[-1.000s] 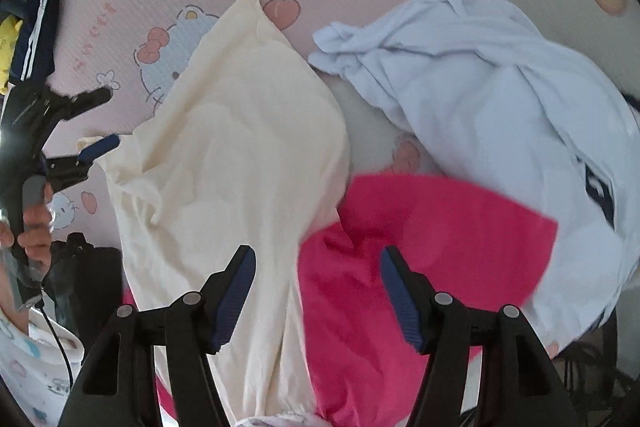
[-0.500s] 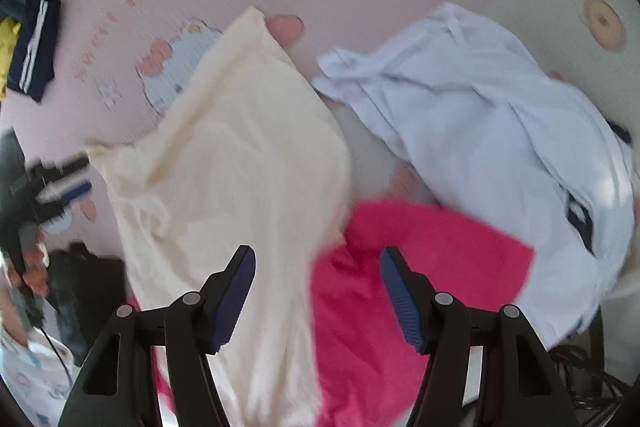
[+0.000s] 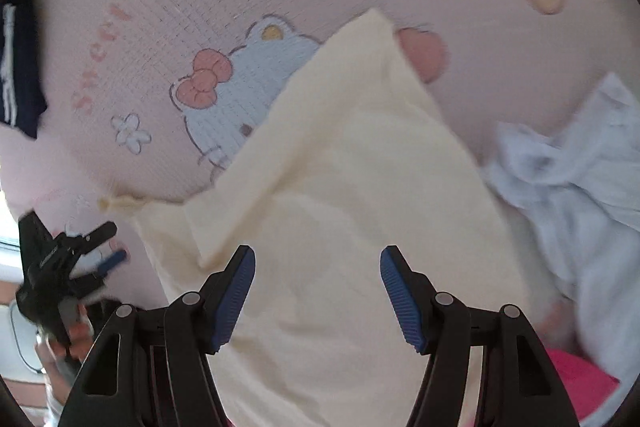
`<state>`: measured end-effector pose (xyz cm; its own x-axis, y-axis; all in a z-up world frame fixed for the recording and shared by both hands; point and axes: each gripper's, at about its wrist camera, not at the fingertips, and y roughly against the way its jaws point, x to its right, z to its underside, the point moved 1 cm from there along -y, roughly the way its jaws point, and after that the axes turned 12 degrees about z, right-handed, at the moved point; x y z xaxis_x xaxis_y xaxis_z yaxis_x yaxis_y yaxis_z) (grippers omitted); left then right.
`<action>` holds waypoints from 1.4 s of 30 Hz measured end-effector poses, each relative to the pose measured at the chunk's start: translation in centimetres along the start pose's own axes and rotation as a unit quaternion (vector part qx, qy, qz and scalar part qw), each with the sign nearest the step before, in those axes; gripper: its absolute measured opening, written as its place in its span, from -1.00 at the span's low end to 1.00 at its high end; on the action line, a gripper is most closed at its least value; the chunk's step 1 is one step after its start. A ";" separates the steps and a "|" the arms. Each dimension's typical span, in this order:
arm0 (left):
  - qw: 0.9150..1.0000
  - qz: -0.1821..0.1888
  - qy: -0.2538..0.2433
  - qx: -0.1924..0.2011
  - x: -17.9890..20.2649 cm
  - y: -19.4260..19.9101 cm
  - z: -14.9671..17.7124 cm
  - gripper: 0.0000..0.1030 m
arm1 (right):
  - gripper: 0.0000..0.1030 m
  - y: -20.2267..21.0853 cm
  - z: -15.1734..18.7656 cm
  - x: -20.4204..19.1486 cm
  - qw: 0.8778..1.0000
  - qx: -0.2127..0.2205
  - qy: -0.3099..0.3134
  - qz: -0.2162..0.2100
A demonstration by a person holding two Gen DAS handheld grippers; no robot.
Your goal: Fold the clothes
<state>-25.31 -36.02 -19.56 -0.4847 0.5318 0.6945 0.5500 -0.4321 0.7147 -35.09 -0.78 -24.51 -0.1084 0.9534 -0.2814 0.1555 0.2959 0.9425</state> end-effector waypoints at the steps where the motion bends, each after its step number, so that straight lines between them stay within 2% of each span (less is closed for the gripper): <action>1: 1.000 -0.003 0.017 0.002 -0.4 -0.4 -0.2 0.43 | 0.25 -0.9 -0.4 -0.8 1.000 -0.004 -0.007 -0.012; 3: 0.999 -0.009 0.044 0.006 -1.0 -1.3 -0.5 0.43 | 0.25 -2.5 -1.4 -2.3 0.999 -0.015 -0.023 -0.039; 7: 0.998 -0.028 0.056 0.011 -1.3 -3.0 -1.1 0.43 | 0.25 -4.8 -3.4 -4.5 0.993 -0.035 -0.062 -0.095; 11: 0.992 -0.002 0.121 0.029 -3.2 -4.4 -1.8 0.43 | 0.25 -7.0 -4.7 -4.5 0.987 -0.031 -0.110 -0.113; 14: 0.988 0.005 0.148 0.047 -4.3 -5.1 -2.2 0.42 | 0.25 -9.2 -4.8 -3.6 0.972 -0.043 -0.173 -0.150; 17: 0.987 0.005 0.149 0.054 -4.5 -5.5 -2.4 0.41 | 0.25 -10.5 -4.8 -3.9 0.964 -0.041 -0.190 -0.183; 21: 0.987 -0.005 0.142 0.070 -4.6 -5.8 -2.2 0.25 | 0.25 -11.6 -4.5 -4.9 0.970 -0.038 -0.174 -0.167; 24: 0.987 -0.019 0.139 0.081 -4.8 -5.9 -1.8 -0.04 | 0.25 -13.3 -3.9 -5.3 0.976 -0.053 -0.169 -0.130; 26: 0.987 -0.031 0.133 0.090 -4.8 -5.8 -1.5 -0.32 | 0.25 -13.9 -3.5 -5.6 0.978 -0.036 -0.163 -0.128; 27: 0.987 -0.038 0.129 0.093 -4.8 -5.7 -1.4 -0.38 | 0.24 -13.8 -3.4 -5.9 0.980 -0.029 -0.158 -0.119; 29: 0.986 -0.053 0.123 0.098 -4.7 -5.6 -1.2 -0.70 | 0.11 -13.5 -3.2 -6.7 0.985 -0.019 -0.146 -0.090; 31: 0.986 -0.054 0.123 0.100 -4.8 -5.4 -1.1 -0.77 | -0.56 -13.4 -3.0 -7.3 0.991 0.001 -0.124 -0.049; 32: 0.986 -0.053 0.123 0.101 -4.9 -5.2 -1.1 -0.80 | -0.67 -13.4 -2.9 -7.6 0.993 0.012 -0.111 -0.034; 33: 0.985 -0.049 0.124 0.106 -5.1 -4.9 -1.1 -0.82 | -0.74 -13.3 -2.8 -7.8 0.995 0.021 -0.099 -0.026; 35: 0.984 -0.042 0.127 0.116 -5.4 -4.2 -1.3 -0.85 | -0.77 -13.3 -2.8 -7.5 0.993 0.019 -0.105 -0.040; 38: 0.982 -0.029 0.132 0.129 -5.8 -3.2 -1.7 -0.86 | -0.82 -13.2 -3.0 -5.7 0.982 0.020 -0.157 -0.103; 42: 0.976 -0.007 0.153 0.156 -6.9 -1.5 -2.8 -0.86 | -0.84 -12.3 -3.5 -4.4 0.972 0.048 -0.179 -0.145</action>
<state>-24.70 -41.08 -25.15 -0.6470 0.2736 0.7117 0.6995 -0.1587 0.6968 -40.00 -8.85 -34.22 0.1845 0.7829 -0.5941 0.2621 0.5434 0.7975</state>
